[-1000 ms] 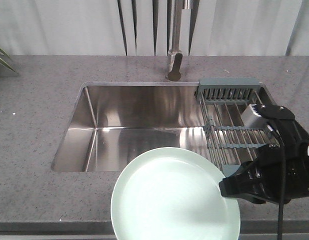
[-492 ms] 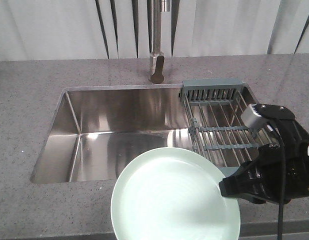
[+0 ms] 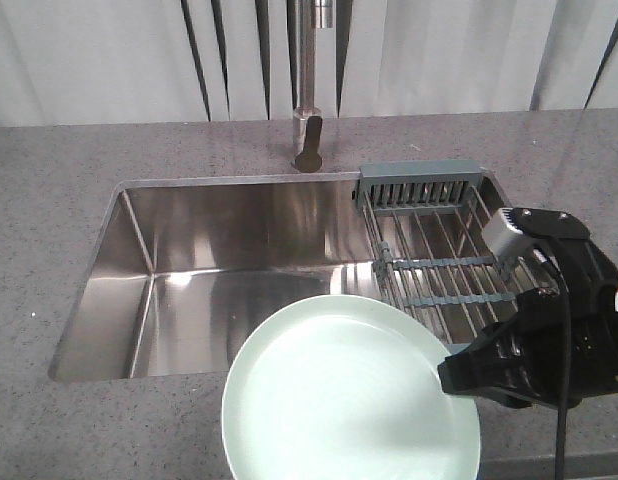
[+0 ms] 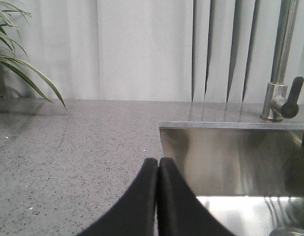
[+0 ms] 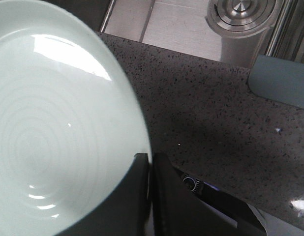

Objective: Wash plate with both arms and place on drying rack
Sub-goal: 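Hold the plate over the sink with the right gripper as base settles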

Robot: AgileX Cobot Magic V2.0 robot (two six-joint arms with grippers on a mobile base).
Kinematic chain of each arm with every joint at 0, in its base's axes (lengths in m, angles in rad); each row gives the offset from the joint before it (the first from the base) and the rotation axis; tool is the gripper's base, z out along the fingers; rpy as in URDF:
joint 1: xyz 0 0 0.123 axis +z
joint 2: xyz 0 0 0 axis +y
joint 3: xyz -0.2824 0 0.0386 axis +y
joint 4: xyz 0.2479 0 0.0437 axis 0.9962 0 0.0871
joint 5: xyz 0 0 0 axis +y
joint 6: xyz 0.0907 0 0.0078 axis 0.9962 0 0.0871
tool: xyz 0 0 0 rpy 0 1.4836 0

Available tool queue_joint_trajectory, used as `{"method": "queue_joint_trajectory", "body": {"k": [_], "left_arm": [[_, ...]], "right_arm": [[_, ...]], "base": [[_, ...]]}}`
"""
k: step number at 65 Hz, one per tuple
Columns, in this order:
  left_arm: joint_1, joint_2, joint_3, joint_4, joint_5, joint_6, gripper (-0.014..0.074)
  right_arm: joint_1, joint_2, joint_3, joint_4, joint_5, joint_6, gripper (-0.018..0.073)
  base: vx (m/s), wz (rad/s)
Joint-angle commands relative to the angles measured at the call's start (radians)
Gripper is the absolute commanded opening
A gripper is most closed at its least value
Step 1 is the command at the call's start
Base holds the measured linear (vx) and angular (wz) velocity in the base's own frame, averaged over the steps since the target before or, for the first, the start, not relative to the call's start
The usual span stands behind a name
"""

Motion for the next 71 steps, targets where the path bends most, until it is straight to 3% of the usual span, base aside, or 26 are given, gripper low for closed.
{"method": "queue_joint_trajectory", "body": {"k": [1, 71], "left_arm": [[0.001, -0.015, -0.033, -0.007, -0.077, -0.008, -0.0006], [0.001, -0.015, -0.033, -0.007, -0.077, -0.008, -0.0006]], "right_arm": [[-0.001, -0.022, -0.028, 0.037, -0.029, -0.010, -0.0007], [-0.001, -0.022, -0.028, 0.037, -0.029, -0.010, -0.0007]], "base": [[0.04, -0.02], [0.08, 0.03]]}}
